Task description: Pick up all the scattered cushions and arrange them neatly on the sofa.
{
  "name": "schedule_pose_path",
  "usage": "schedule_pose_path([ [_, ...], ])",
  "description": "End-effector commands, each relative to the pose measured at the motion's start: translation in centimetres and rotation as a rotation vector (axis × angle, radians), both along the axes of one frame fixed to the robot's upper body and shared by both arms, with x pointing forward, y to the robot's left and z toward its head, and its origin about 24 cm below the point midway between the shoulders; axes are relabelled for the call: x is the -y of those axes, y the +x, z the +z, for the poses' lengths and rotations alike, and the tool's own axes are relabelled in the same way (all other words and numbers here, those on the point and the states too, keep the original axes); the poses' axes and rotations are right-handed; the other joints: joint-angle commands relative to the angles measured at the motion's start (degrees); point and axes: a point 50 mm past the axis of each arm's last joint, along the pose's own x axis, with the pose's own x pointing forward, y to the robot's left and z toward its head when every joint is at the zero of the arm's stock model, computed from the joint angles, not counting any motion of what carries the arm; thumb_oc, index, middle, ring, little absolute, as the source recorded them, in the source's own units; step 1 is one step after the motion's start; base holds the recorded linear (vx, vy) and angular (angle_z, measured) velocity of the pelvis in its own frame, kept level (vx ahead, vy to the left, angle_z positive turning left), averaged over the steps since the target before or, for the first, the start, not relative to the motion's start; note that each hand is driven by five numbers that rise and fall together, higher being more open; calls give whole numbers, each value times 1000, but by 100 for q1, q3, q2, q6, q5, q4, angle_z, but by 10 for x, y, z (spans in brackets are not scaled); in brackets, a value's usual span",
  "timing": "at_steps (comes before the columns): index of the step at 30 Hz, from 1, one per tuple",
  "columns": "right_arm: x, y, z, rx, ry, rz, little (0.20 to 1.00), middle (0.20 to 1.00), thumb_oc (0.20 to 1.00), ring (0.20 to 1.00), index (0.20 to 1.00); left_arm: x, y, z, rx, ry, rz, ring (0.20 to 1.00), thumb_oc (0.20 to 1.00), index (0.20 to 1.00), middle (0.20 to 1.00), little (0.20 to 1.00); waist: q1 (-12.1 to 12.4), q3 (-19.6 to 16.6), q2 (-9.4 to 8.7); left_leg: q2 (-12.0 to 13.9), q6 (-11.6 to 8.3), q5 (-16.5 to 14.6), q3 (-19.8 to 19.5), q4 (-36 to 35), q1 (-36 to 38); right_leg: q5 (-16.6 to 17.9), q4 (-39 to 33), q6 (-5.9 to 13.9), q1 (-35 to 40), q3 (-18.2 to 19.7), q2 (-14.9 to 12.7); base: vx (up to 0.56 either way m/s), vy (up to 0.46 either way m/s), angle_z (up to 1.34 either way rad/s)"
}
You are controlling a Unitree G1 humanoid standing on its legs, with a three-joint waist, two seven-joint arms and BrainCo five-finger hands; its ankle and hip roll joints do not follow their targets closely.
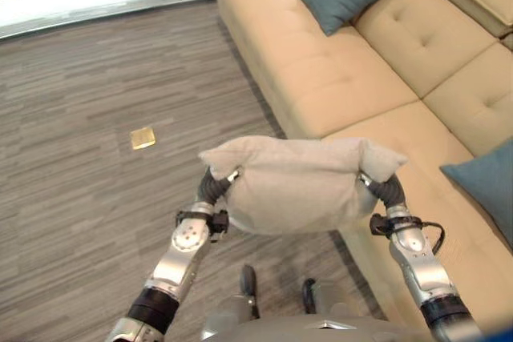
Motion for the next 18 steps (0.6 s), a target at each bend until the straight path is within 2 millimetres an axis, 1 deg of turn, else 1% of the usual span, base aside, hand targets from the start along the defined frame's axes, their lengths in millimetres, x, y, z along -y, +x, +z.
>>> schedule_pose_path([
  [1, 5, 14, 34, 184, 8, 9, 200, 200, 200, 200, 200, 14, 4, 33, 191, -49, -61, 200, 200, 200, 200, 200, -172, -427, 15, -37, -495, -409, -238, 195, 138, 926, -1891, -81, 346, -307, 483, 303, -26, -6],
  [2, 6, 14, 32, 176, 5, 7, 200, 200, 200, 200, 200, 15, 4, 33, 192, -51, -62, 200, 200, 200, 200, 200, -204, -419, -3, -83, -510, -462, -283, 173, 236, 1027, -2234, -54, 306, -418, 482, 207, -23, 0],
  [3, 6, 14, 32, 176, 5, 7, 200, 200, 200, 200, 200, 15, 4, 33, 192, -52, -62, 200, 200, 200, 200, 200, -216, -408, 14, -67, -513, -472, -298, 171, 254, 1035, -2267, -55, 342, -437, 494, 310, -56, 16],
  [4, 10, 11, 28, 157, -4, -8, 200, 200, 200, 200, 200, 17, 5, 33, 199, -55, -74, 200, 200, 200, 200, 200, -288, -403, -25, -126, -543, -592, -389, 220, 400, 1081, -2671, -36, 448, -461, 494, 284, -50, 31],
  [5, 11, 9, 27, 154, -7, -4, 200, 200, 200, 200, 200, 20, 4, 32, 196, -52, -84, 200, 200, 200, 200, 200, -299, -429, -45, -153, -560, -656, -393, 260, 455, 1152, -2675, -53, 509, -386, 503, 382, -80, 50],
  [6, 13, 6, 24, 142, -8, -10, 200, 200, 200, 200, 200, 23, 3, 30, 186, -63, -94, 200, 200, 200, 200, 200, -317, -483, -51, -160, -587, -703, -425, 370, 472, 1132, -2638, -117, 592, -251, 554, 189, -42, 50],
  [7, 13, 6, 24, 142, -8, -10, 200, 200, 200, 200, 200, 23, 3, 29, 185, -63, -94, 200, 200, 200, 200, 200, -317, -483, -46, -155, -589, -718, -426, 388, 467, 1127, -2635, -119, 595, -253, 557, 227, -68, 53],
  [9, 21, 1, 22, 133, -14, -40, 200, 200, 200, 200, 200, 28, 3, 29, 188, -101, -103, 200, 200, 200, 200, 200, -374, -560, -43, -155, -817, -651, -358, 892, 398, 1165, -2774, -207, 812, -290, 545, 236, -80, 48],
  [11, 27, -2, 21, 128, -28, -55, 200, 200, 200, 200, 200, 31, 4, 28, 185, -116, -113, 200, 200, 200, 200, 200, -408, -568, -101, -117, -1049, -487, -292, 1969, -3, 1181, -2933, -288, 1052, -317, 513, 200, -110, 32],
  [12, 29, -3, 21, 127, -25, -65, 200, 200, 200, 200, 200, 31, 4, 27, 176, -120, -111, 200, 200, 200, 200, 200, -393, -555, -163, -24, -1102, -423, -179, 2442, -253, 1142, -3036, -338, 1217, -319, 492, 230, -131, 29],
  [13, 32, -5, 18, 108, -26, -70, 200, 200, 200, 200, 200, 33, 4, 25, 165, -123, -118, 200, 200, 200, 200, 200, -362, -540, -256, 175, -1005, -477, 96, 2697, -607, 1059, -3107, -391, 1402, -323, 427, 162, -87, 14],
  [14, 32, -5, 18, 107, -26, -70, 200, 200, 200, 200, 200, 33, 4, 25, 165, -123, -118, 200, 200, 200, 200, 200, -350, -541, -245, 192, -1005, -502, 104, 2735, -625, 1060, -3108, -392, 1398, -315, 441, 234, -60, 3],
  [15, 33, -5, 17, 101, -35, -68, 200, 200, 200, 200, 200, 32, 2, 23, 150, -114, -119, 200, 200, 200, 200, 200, -261, -563, -335, 231, -820, -709, 52, 2372, -886, 976, -3156, -393, 1520, -201, 411, 290, 13, -27],
  [16, 32, -5, 17, 96, -50, -65, 200, 200, 200, 200, 200, 31, 0, 21, 143, -108, -109, 200, 200, 200, 200, 200, -137, -508, -330, 232, -818, -567, -254, 1904, -1050, 845, -3131, -411, 1658, -26, 478, 323, 26, -63],
  [17, 32, -4, 16, 94, -51, -66, 200, 200, 200, 200, 200, 30, 0, 22, 144, -109, -107, 200, 200, 200, 200, 200, -101, -508, -308, 234, -848, -384, -398, 1656, -1140, 807, -3122, -434, 1683, 27, 516, 268, 66, -91],
  [18, 32, -4, 16, 92, -56, -65, 200, 200, 200, 200, 200, 29, -1, 22, 144, -106, -97, 200, 200, 200, 200, 200, -43, -490, -284, 212, -909, -117, -644, 1297, -1183, 739, -3068, -461, 1728, 123, 579, 316, 90, -138],
])
